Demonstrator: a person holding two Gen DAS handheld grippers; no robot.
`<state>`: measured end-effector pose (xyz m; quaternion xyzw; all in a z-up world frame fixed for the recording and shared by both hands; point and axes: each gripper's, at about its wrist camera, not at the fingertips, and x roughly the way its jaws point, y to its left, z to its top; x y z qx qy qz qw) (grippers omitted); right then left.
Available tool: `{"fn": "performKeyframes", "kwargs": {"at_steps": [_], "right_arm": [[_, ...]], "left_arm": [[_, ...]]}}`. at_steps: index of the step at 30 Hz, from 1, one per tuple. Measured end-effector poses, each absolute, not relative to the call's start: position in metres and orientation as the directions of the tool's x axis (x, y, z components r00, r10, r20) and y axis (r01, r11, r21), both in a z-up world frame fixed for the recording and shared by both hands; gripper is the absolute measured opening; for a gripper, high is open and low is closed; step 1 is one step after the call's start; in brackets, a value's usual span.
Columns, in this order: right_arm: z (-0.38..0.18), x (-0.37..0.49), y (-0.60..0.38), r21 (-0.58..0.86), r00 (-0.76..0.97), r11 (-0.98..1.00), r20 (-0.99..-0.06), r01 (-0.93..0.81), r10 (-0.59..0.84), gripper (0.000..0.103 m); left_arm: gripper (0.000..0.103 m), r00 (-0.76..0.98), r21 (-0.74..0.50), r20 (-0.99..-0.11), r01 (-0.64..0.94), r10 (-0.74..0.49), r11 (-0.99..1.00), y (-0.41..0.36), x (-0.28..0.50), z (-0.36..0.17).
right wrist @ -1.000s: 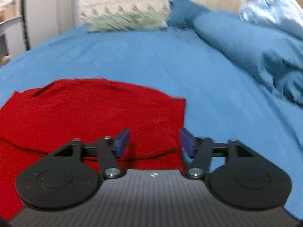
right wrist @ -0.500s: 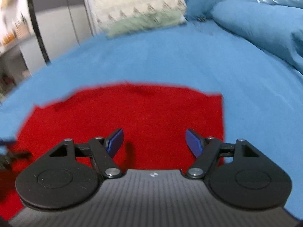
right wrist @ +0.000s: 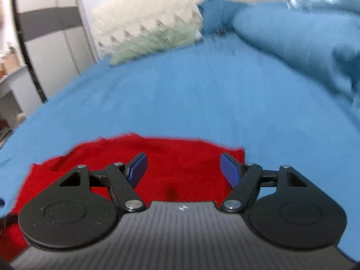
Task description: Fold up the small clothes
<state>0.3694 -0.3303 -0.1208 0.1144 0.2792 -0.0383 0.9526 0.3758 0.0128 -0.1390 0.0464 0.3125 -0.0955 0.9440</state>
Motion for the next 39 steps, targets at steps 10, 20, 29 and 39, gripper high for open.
{"fn": "performKeyframes", "kwargs": {"at_steps": [10,20,29,39], "right_arm": [[0.028,0.209,-0.319,0.111,0.899,0.994,-0.436,0.004,0.046,0.103],[0.045,0.056,-0.296,0.104,0.832,0.994,-0.549,-0.031,0.083,0.103],[-0.068,-0.02,-0.277,0.092,0.734,0.988,-0.678,0.122,-0.028,0.103],[-0.132,-0.034,-0.267,0.087,0.665,0.975,-0.743,0.202,-0.072,0.085]], "left_arm": [[0.103,0.808,-0.017,-0.553,0.234,-0.204,0.972,0.03,0.282,-0.016],[0.103,0.776,-0.137,-0.584,0.193,-0.236,0.972,0.061,0.151,-0.016],[0.101,0.715,-0.154,-0.676,0.097,-0.177,0.983,0.083,0.099,-0.104],[0.064,0.662,-0.122,-0.739,0.057,-0.129,0.991,0.087,0.094,-0.171]]}}
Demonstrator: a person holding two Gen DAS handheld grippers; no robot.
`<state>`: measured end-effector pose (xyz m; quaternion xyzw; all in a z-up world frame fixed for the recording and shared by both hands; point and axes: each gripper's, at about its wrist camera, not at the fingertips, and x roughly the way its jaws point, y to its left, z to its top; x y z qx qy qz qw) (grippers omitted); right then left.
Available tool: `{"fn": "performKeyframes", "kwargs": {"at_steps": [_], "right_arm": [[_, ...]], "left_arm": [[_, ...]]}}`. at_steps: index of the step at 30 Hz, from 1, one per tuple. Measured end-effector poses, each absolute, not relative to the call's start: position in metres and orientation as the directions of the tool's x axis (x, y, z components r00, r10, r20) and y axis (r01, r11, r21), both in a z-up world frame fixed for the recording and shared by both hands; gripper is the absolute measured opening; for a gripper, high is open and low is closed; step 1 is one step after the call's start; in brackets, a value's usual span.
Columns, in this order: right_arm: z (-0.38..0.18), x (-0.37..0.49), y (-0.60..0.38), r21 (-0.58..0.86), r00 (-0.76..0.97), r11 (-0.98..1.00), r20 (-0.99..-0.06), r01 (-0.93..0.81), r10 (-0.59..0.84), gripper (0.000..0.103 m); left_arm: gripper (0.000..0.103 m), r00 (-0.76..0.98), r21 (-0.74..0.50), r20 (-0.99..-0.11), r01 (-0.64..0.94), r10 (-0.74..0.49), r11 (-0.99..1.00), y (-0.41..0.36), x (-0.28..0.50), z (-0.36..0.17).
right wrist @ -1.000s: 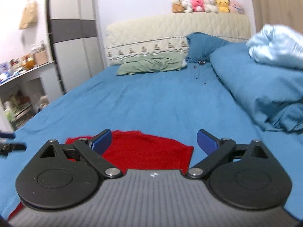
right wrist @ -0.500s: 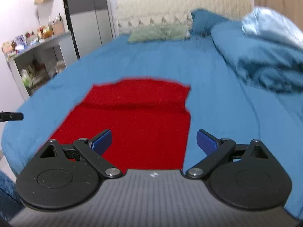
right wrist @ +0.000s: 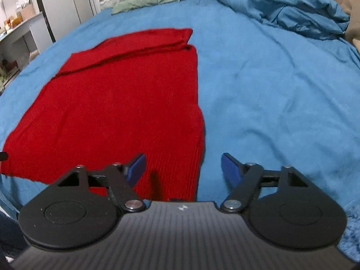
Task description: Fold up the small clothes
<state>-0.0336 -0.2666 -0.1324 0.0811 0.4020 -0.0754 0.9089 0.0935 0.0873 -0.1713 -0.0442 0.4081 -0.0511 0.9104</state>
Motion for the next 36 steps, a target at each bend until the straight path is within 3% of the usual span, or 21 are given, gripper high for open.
{"fn": "performKeyframes", "kwargs": {"at_steps": [3,8,10,11,15,18,26,36], "right_arm": [[-0.134,-0.026,-0.267,0.069,0.647,0.976,-0.758,0.207,-0.083,0.082],[-0.145,-0.015,-0.268,0.032,0.591,0.978,-0.801,0.207,-0.099,0.068],[-0.145,-0.015,-0.265,0.015,0.588,0.982,-0.802,0.189,-0.101,0.057],[-0.145,-0.015,-0.262,0.013,0.588,0.985,-0.803,0.175,-0.094,0.046],[-0.145,-0.014,-0.262,0.009,0.591,0.986,-0.801,0.167,-0.093,0.024],[-0.143,-0.014,-0.267,0.039,0.595,0.983,-0.8,0.178,-0.075,0.022],[-0.108,-0.024,-0.278,0.154,0.643,0.969,-0.766,0.192,-0.006,0.02],[-0.023,0.006,-0.305,0.329,0.771,0.933,-0.629,0.148,0.099,0.02]], "left_arm": [[0.062,0.663,-0.101,-0.74,0.059,-0.114,0.993,0.087,0.09,-0.179],[0.06,0.668,-0.05,-0.739,0.071,-0.085,0.996,0.079,0.085,-0.187],[0.047,0.668,-0.042,-0.739,0.08,-0.085,0.996,0.075,0.085,-0.186],[0.043,0.668,-0.041,-0.739,0.084,-0.087,0.996,0.074,0.084,-0.186],[0.011,0.659,-0.048,-0.746,0.089,-0.095,0.995,0.072,0.084,-0.185],[0.006,0.658,-0.047,-0.747,0.084,-0.091,0.995,0.07,0.083,-0.182],[0.005,0.687,-0.106,-0.715,0.073,-0.127,0.992,0.073,0.074,-0.138],[0.005,0.8,-0.229,-0.563,0.089,-0.206,0.969,0.079,0.112,-0.051]]}}
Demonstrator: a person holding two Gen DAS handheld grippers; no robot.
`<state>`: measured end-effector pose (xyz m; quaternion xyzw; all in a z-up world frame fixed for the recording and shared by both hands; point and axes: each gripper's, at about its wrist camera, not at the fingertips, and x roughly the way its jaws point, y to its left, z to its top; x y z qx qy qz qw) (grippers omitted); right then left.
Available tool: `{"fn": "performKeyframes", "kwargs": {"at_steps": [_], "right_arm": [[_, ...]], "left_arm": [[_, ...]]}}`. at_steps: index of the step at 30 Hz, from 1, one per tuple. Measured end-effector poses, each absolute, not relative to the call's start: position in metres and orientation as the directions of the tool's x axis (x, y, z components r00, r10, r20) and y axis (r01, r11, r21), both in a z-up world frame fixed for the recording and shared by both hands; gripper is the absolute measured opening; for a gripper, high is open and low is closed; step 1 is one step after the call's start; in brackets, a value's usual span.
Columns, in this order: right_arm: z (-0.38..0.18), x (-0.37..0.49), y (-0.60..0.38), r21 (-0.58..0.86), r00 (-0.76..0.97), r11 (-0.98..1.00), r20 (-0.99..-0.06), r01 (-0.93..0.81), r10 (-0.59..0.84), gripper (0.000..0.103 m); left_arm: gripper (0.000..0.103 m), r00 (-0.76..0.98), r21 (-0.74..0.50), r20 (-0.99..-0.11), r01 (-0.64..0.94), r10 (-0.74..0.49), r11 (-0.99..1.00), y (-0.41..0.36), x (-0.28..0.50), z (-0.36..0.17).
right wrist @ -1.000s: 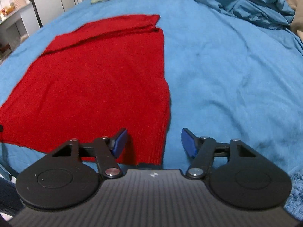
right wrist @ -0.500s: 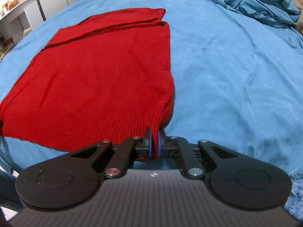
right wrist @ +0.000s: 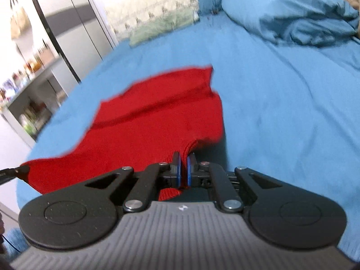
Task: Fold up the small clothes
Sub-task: 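Grasp the sweater hem with the left gripper while the right gripper grasps the hem, then lift the hem with both grippers, fold it onto the collar, and release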
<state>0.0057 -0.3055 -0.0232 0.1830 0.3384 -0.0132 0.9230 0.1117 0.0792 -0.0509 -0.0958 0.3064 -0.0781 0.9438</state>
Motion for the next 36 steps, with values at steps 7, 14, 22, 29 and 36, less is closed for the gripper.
{"fn": "performKeyframes", "kwargs": {"at_steps": [7,14,22,29,36], "right_arm": [[0.034,0.126,-0.34,0.379,0.835,0.916,-0.54,0.13,0.105,0.02],[0.0,0.307,-0.376,0.383,0.779,0.897,-0.623,0.222,0.074,0.02],[-0.116,0.394,-0.393,0.351,0.72,0.9,-0.692,0.26,0.062,0.02],[-0.136,0.44,-0.398,0.335,0.74,0.9,-0.672,0.279,0.02,0.021],[-0.122,0.414,-0.37,0.182,0.829,0.956,-0.551,0.231,-0.095,0.097]], "left_arm": [[0.005,0.867,-0.266,-0.464,0.061,-0.183,0.962,0.075,0.241,-0.005],[0.005,0.859,-0.242,-0.5,-0.017,-0.11,0.97,0.03,0.404,-0.032],[0.005,0.779,-0.268,-0.62,-0.106,-0.087,0.957,0.03,0.488,-0.139],[0.007,0.758,-0.289,-0.65,-0.176,-0.058,0.941,0.029,0.53,-0.156],[0.073,0.828,-0.284,-0.56,-0.182,-0.009,0.941,0.029,0.488,-0.127]]}}
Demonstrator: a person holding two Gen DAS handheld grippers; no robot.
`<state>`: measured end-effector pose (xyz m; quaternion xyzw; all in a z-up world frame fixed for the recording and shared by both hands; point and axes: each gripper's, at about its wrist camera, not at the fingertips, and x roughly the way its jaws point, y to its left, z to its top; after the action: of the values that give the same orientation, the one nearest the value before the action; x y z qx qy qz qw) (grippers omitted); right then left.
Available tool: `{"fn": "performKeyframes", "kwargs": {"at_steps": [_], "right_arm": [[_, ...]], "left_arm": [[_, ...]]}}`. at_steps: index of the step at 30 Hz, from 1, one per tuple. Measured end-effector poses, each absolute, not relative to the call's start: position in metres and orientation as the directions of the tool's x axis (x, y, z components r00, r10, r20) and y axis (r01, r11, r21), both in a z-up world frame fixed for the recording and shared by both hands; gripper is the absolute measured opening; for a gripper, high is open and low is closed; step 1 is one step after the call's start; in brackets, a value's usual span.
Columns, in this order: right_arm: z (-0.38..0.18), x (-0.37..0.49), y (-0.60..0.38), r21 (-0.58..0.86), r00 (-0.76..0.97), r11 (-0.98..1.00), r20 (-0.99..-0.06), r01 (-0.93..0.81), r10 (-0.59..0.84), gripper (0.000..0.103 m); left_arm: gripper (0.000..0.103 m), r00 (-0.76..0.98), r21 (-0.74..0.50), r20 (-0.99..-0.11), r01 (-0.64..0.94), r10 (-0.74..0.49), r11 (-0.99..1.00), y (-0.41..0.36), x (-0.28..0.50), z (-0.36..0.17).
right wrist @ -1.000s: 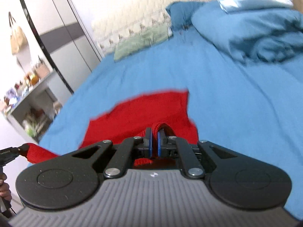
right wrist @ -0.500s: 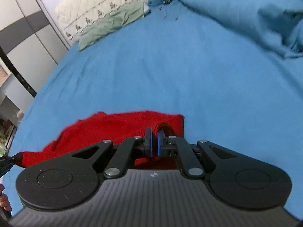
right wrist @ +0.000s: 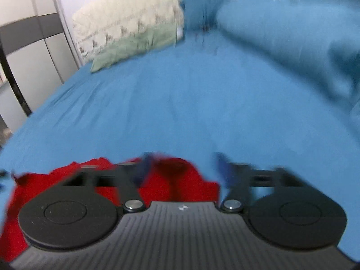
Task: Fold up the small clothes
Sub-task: 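Lift the hem with both grippers, fold it onto the collar, and release, then grasp the folded sweater's edge with the right gripper and fold it over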
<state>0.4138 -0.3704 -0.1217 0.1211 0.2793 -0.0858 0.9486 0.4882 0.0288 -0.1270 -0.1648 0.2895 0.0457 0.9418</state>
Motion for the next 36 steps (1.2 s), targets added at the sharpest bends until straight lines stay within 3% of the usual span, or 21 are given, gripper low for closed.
{"fn": "performKeyframes", "kwargs": {"at_steps": [3,4,6,10,13,16,20,24,26,27,31,36], "right_arm": [[-0.119,0.391,-0.347,0.138,0.854,0.983,-0.519,0.119,-0.031,0.096],[-0.123,0.386,-0.339,0.143,0.849,0.986,-0.528,0.084,0.004,0.096],[-0.134,0.385,-0.33,0.151,0.828,0.987,-0.559,0.057,0.038,0.096],[-0.171,0.397,-0.335,0.176,0.746,0.97,-0.665,0.169,-0.009,0.094],[-0.178,0.398,-0.346,0.242,0.749,0.943,-0.662,0.227,-0.011,0.093],[-0.171,0.4,-0.343,0.202,0.739,0.954,-0.673,0.222,-0.03,0.093],[-0.139,0.381,-0.348,0.226,0.799,0.954,-0.601,0.197,-0.022,0.094],[-0.093,0.356,-0.365,0.203,0.836,0.969,-0.549,0.142,-0.008,0.095],[-0.072,0.338,-0.375,0.183,0.846,0.975,-0.532,0.127,-0.01,0.096],[-0.064,0.329,-0.379,0.176,0.847,0.977,-0.531,0.124,-0.012,0.096],[-0.057,0.312,-0.393,0.15,0.81,0.979,-0.585,0.138,-0.024,0.096],[-0.098,0.305,-0.405,0.215,0.74,0.961,-0.673,0.172,0.018,0.093]], "left_arm": [[0.077,0.854,-0.226,-0.519,-0.087,-0.045,0.97,0.017,0.448,-0.12],[0.084,0.85,-0.202,-0.523,-0.06,-0.056,0.978,0.012,0.44,-0.123],[0.085,0.833,-0.169,-0.55,-0.039,-0.062,0.985,0.004,0.431,-0.135],[0.085,0.754,-0.174,-0.653,-0.055,-0.073,0.983,0.004,0.437,-0.168],[0.087,0.711,-0.15,-0.699,-0.044,-0.075,0.988,0.005,0.443,-0.182],[0.086,0.706,-0.122,-0.705,-0.036,-0.061,0.992,0.003,0.44,-0.173],[0.086,0.743,-0.12,-0.665,-0.009,-0.073,0.993,-0.003,0.421,-0.142],[0.087,0.793,-0.021,-0.604,0.09,-0.084,0.996,-0.019,0.39,-0.096],[0.093,0.796,-0.006,-0.593,0.143,-0.119,0.99,-0.03,0.376,-0.077],[0.1,0.798,-0.002,-0.587,0.165,-0.135,0.986,-0.037,0.371,-0.071],[0.103,0.78,0.004,-0.595,0.247,-0.196,0.969,-0.064,0.359,-0.063],[0.103,0.732,-0.001,-0.649,0.27,-0.206,0.963,-0.101,0.37,-0.094]]}}
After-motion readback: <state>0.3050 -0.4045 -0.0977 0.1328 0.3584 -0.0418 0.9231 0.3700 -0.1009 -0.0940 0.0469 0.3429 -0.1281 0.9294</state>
